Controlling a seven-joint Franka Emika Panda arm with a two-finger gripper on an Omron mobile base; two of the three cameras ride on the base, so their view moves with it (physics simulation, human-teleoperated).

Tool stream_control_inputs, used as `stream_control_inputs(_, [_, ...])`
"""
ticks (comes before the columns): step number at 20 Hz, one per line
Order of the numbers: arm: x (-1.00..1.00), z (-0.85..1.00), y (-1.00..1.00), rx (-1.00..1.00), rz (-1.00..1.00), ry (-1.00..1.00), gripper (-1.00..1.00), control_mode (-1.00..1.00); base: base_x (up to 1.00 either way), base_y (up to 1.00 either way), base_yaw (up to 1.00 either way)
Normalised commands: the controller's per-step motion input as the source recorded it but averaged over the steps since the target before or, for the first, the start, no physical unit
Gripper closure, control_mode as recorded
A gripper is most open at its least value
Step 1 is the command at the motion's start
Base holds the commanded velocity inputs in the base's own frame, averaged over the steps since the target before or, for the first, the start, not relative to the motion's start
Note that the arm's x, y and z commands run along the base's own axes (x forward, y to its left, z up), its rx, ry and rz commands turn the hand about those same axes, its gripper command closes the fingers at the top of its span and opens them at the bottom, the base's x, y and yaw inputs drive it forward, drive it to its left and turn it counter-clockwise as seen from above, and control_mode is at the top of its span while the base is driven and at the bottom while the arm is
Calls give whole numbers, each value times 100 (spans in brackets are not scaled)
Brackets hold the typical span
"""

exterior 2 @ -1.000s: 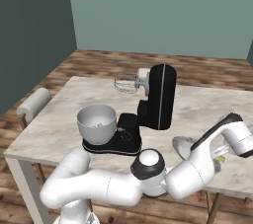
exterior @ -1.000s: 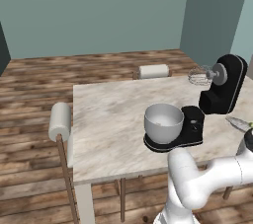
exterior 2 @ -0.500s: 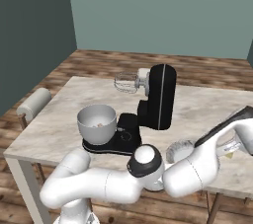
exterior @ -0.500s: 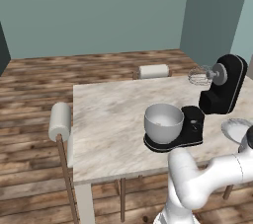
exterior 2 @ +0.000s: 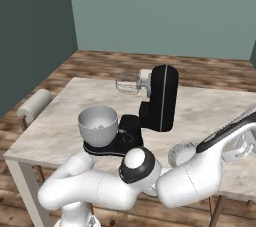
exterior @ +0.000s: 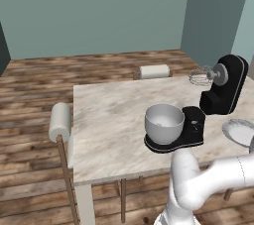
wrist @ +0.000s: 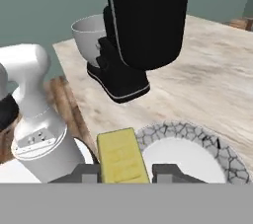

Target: Add butter and sugar cubes to the stand mixer bowl and then turn on the stand mixer to begin making frosting.

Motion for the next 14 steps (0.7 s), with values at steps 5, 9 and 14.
stream_control_inputs(5, [-95, 57, 100, -31, 0, -49, 100, -100, 0, 0, 0])
stream_control_inputs(9, [-79, 36, 100, -39, 0, -49, 100, -100, 0, 0, 0])
stream_control_inputs(14, [-60, 35, 100, -40, 0, -45, 100, -100, 0, 0, 0])
